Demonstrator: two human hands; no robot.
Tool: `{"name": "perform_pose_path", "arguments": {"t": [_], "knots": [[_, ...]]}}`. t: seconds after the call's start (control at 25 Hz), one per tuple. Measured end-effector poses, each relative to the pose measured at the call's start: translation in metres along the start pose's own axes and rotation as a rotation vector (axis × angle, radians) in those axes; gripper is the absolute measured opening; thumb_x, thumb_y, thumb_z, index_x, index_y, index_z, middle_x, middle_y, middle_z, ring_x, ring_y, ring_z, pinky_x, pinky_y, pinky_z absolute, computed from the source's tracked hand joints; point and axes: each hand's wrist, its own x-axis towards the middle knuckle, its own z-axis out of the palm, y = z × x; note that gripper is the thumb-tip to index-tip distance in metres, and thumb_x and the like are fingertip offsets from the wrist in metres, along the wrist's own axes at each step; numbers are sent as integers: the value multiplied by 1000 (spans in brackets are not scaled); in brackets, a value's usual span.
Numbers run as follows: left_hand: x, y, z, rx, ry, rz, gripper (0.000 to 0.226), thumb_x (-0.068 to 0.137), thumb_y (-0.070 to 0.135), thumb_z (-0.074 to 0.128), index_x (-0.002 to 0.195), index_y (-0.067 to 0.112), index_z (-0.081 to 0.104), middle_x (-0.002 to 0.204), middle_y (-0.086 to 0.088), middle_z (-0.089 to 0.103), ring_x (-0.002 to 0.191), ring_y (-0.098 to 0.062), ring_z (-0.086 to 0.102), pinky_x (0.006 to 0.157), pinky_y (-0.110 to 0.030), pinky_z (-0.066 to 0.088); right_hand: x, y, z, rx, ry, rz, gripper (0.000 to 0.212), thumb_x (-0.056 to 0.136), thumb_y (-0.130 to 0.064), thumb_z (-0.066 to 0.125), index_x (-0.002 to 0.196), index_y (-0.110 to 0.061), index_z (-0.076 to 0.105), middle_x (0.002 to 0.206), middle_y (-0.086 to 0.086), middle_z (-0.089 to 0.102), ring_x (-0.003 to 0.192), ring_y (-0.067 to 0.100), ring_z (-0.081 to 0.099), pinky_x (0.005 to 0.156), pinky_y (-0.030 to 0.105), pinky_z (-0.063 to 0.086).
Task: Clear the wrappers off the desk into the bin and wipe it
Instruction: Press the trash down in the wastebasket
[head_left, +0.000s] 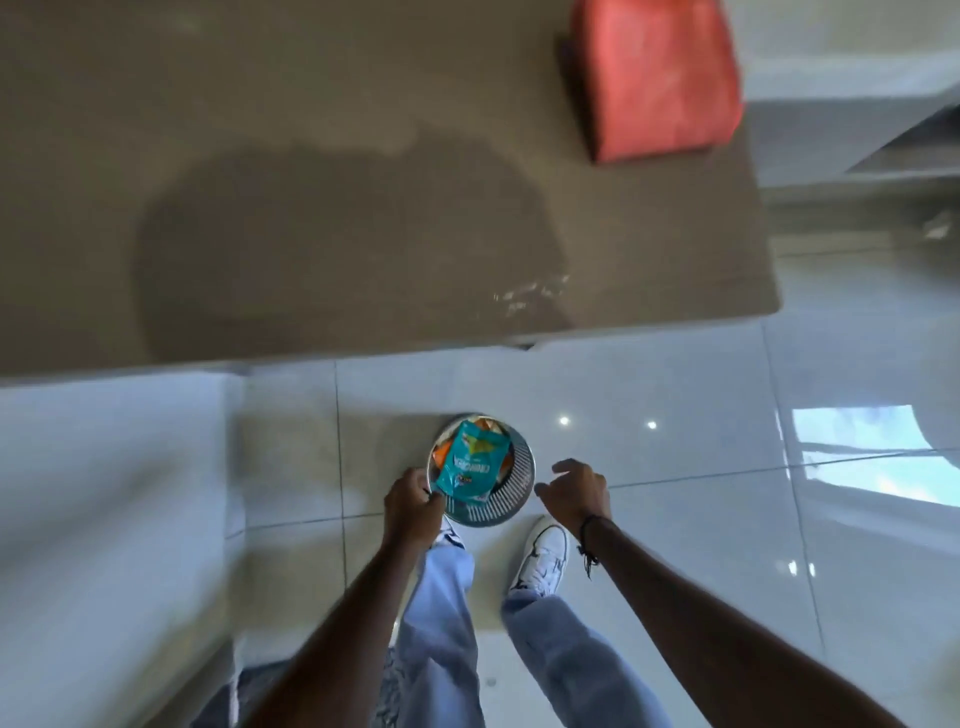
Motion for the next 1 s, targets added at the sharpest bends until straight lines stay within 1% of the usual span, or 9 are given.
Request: {"name": "perform_pose_path", "arguments": {"t": [0.16, 0.28, 0.4, 0.52, 0.64, 0.76, 0.88, 0.96, 1.0], "knots": [[67, -56, 64, -37, -5, -187, 36, 89, 10, 64, 124, 3, 62, 131, -24, 66, 126, -39, 60, 102, -39, 48, 80, 37, 67, -65, -44, 39, 53, 79, -30, 73, 126, -9, 64, 121, 11, 72, 113, 29, 66, 92, 33, 54], [97, -79, 92, 7, -12, -199, 38, 88, 8, 60, 125, 4, 59, 129, -25, 67, 123, -42, 60, 101, -42, 50, 113, 49, 101, -109, -94, 20, 35, 80, -16, 66, 113, -8, 71, 110, 15, 74, 96, 31, 68, 81, 33, 57], [94, -79, 94, 71, 44, -162, 36, 84, 10, 67, 119, 1, 63, 121, -27, 70, 116, -44, 65, 95, -44, 55, 114, 48, 105, -137, -48, 4, 26, 82, -10, 59, 101, -7, 76, 97, 17, 77, 91, 33, 71, 72, 32, 57], [56, -63, 71, 82, 48, -140, 33, 80, 16, 71, 110, 2, 69, 115, -24, 74, 111, -42, 68, 91, -42, 56, 81, 32, 75, -88, -6, 7, 23, 81, -14, 60, 93, -6, 78, 88, 17, 77, 82, 33, 71, 65, 31, 56], [-26, -28, 25, 49, 78, -111, 29, 80, 12, 68, 107, 3, 65, 110, -24, 75, 105, -44, 69, 82, -41, 59, 4, 11, 17, -71, 3, -39, 27, 85, -28, 65, 85, -5, 78, 85, 16, 76, 79, 34, 68, 63, 34, 51], [-116, 10, -27, 30, 147, 84, 22, 86, 10, 64, 107, 7, 60, 104, -17, 76, 97, -37, 73, 67, -30, 56, -81, -1, -48, -45, 9, -76, 27, 83, -28, 67, 82, -3, 79, 84, 17, 76, 84, 36, 70, 68, 39, 55], [-196, 46, -67, 61, 220, 247, 40, 88, 3, 59, 127, 6, 54, 120, -15, 70, 110, -33, 68, 86, -40, 60, -158, -9, -106, 5, 1, -98, 25, 77, -24, 67, 76, -2, 78, 75, 16, 77, 79, 30, 74, 70, 38, 59], [-230, 65, -83, 27, 243, 208, 53, 91, 11, 62, 140, 2, 46, 127, -19, 68, 116, -35, 68, 92, -40, 59, -194, -14, -135, 53, 3, -117, 23, 74, -20, 65, 73, -1, 78, 66, 13, 77, 76, 25, 77, 70, 36, 60], [-242, 77, -92, -13, 218, 131, 55, 91, 20, 66, 139, 1, 46, 126, -22, 70, 114, -38, 70, 92, -38, 59, -209, -17, -149, 81, 3, -130, 24, 75, -20, 65, 73, -1, 78, 65, 11, 77, 74, 23, 78, 71, 36, 62]]}}
